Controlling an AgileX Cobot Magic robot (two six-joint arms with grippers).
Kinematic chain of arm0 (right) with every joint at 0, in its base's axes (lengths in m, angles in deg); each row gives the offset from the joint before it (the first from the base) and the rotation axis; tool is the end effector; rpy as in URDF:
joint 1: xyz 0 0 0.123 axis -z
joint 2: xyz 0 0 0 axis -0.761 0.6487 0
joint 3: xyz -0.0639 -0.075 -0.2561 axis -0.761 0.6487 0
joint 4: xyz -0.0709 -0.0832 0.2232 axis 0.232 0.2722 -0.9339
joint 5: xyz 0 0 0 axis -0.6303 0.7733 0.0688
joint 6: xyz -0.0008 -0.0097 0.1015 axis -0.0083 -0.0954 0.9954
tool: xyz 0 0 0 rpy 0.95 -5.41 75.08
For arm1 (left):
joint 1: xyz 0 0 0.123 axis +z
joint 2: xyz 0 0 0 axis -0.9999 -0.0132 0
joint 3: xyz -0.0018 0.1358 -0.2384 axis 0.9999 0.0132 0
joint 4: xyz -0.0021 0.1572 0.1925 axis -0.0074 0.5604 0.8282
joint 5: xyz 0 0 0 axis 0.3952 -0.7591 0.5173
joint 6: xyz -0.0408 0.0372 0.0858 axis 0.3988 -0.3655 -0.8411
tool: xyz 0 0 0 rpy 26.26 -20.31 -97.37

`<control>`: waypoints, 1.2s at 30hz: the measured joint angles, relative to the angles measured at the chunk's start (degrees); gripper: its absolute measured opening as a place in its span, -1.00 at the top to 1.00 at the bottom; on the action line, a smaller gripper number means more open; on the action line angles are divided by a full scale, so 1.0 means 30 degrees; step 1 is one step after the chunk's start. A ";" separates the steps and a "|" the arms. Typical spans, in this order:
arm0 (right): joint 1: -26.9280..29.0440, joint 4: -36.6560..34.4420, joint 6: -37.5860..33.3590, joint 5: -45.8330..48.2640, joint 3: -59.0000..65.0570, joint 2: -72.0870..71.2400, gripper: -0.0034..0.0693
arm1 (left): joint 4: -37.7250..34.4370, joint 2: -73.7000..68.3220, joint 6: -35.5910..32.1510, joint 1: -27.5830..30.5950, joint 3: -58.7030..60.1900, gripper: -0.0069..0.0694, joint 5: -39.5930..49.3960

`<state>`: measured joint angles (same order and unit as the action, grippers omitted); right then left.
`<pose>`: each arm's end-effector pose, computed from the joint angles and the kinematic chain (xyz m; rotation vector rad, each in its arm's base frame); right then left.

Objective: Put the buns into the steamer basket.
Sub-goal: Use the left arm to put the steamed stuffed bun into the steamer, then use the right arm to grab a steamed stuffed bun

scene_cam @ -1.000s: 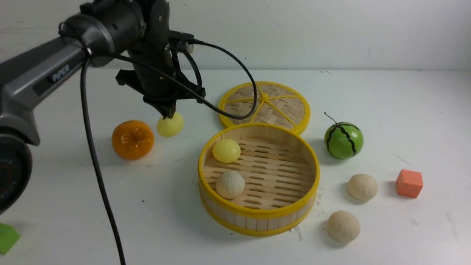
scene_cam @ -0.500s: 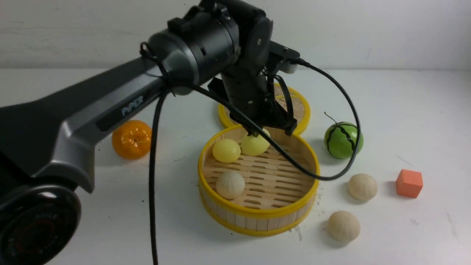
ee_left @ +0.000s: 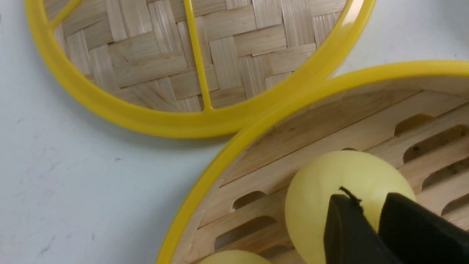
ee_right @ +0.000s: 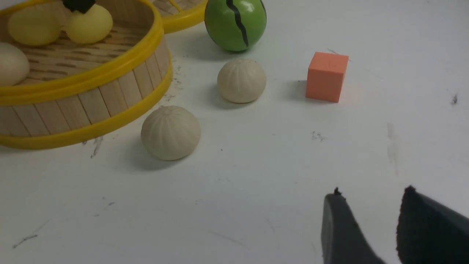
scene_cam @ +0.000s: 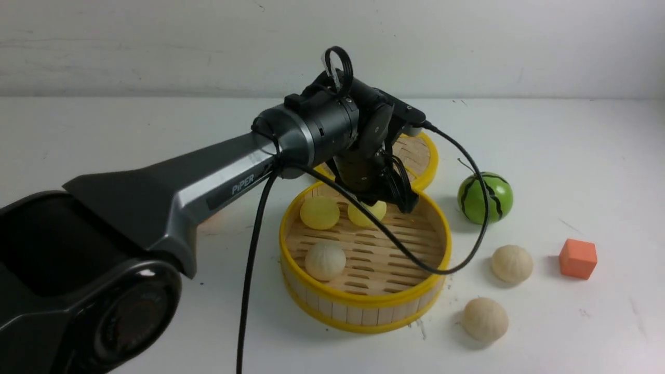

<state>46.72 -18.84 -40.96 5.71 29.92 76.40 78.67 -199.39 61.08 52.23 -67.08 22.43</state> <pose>0.0695 0.0087 0.1698 -0.0445 1.8796 0.1097 0.4183 -0.2968 0.2063 0.8200 2.3856 -0.0504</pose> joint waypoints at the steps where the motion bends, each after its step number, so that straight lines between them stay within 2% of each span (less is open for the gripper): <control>1: 0.0000 0.0000 0.0000 0.0000 0.0000 0.0000 0.24 | 0.0000 -0.0019 0.0000 0.0000 0.0000 0.31 0.0000; 2: 0.0000 0.0000 0.0000 0.0000 0.0000 0.0000 0.24 | -0.0159 -0.0018 0.0293 0.0000 0.0000 0.11 0.0000; 3: 0.0000 0.0000 0.0000 0.0000 0.0000 0.0000 0.24 | -0.0199 -0.0018 0.0345 0.0000 0.0000 0.09 0.0000; 5: 0.0000 0.0000 0.0000 0.0000 0.0000 0.0000 0.24 | -0.0468 0.0153 0.0934 0.0000 0.0000 -0.13 0.0126; 6: 0.0000 0.0000 -0.0017 0.0000 0.0000 0.0000 0.24 | -0.0895 0.0539 0.1199 0.0000 0.0019 -0.33 0.0637; 10: 0.0000 0.0000 -0.0017 0.0000 0.0000 0.0000 0.24 | -0.1430 0.2050 0.0977 -0.0085 0.0055 -0.48 0.2702; 13: 0.0000 0.0000 -0.0017 0.0000 0.0000 0.0000 0.24 | -0.1791 0.4589 0.1073 -0.0168 0.0055 -0.27 0.4990; 15: 0.0000 0.0000 -0.0017 0.0000 0.0000 0.0000 0.24 | -0.1905 0.6200 0.1445 -0.0168 0.0038 0.06 0.5959; 16: 0.0000 0.0000 -0.0017 0.0000 0.0000 0.0000 0.24 | -0.1905 0.6200 0.1478 -0.0168 0.0038 0.10 0.6050; 17: 0.0000 0.0000 -0.0017 0.0000 0.0000 0.0000 0.24 | -0.1923 0.7464 0.1669 -0.0168 0.0118 0.44 0.6725; 18: 0.0000 0.0000 -0.0017 0.0000 0.0000 0.0000 0.24 | -0.1979 0.8468 0.1778 -0.0168 0.0454 0.64 0.7097; 20: 0.0000 0.0000 -0.0017 0.0000 0.0000 0.0000 0.24 | -0.2221 1.0145 0.1840 -0.0168 0.1570 0.85 0.7444; 23: 0.0000 0.0000 -0.0017 0.0000 0.0000 0.0000 0.24 | -0.2583 1.3050 0.1861 -0.0168 0.4604 0.85 0.6466; 26: 0.0000 0.0000 -0.0017 0.0000 0.0000 0.0000 0.24 | -0.2721 1.7362 0.2339 -0.0168 0.9513 0.85 0.3425; 27: 0.0000 0.0000 -0.0017 0.0000 0.0000 0.0000 0.24 | -0.2721 1.7651 0.2411 -0.0168 0.9868 0.85 0.3186; 28: 0.0000 0.0000 -0.0017 0.0000 0.0000 0.0000 0.24 | -0.2868 1.9759 0.2928 -0.0168 1.2821 0.85 0.1236; 32: 0.0000 0.0000 -0.0017 0.0000 0.0000 0.0000 0.24 | -0.3426 2.6023 0.3403 -0.0168 2.0183 0.85 -0.3578; 33: 0.0000 0.0000 -0.0017 0.0000 0.0000 0.0000 0.24 | -0.3530 2.8185 0.3422 -0.0168 2.2888 0.85 -0.5740; 35: 0.0000 0.0000 -0.0017 0.0000 0.0000 0.0000 0.24 | -0.3561 2.9701 0.3436 -0.0168 2.4771 0.85 -0.7120; 36: 0.0000 0.0000 -0.0017 0.0000 0.0000 0.0000 0.24 | -0.3577 3.2006 0.3457 -0.0168 2.7585 0.85 -0.9278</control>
<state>46.72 -18.84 -41.01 5.71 29.92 76.40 67.94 -103.38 71.45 51.72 15.68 -5.41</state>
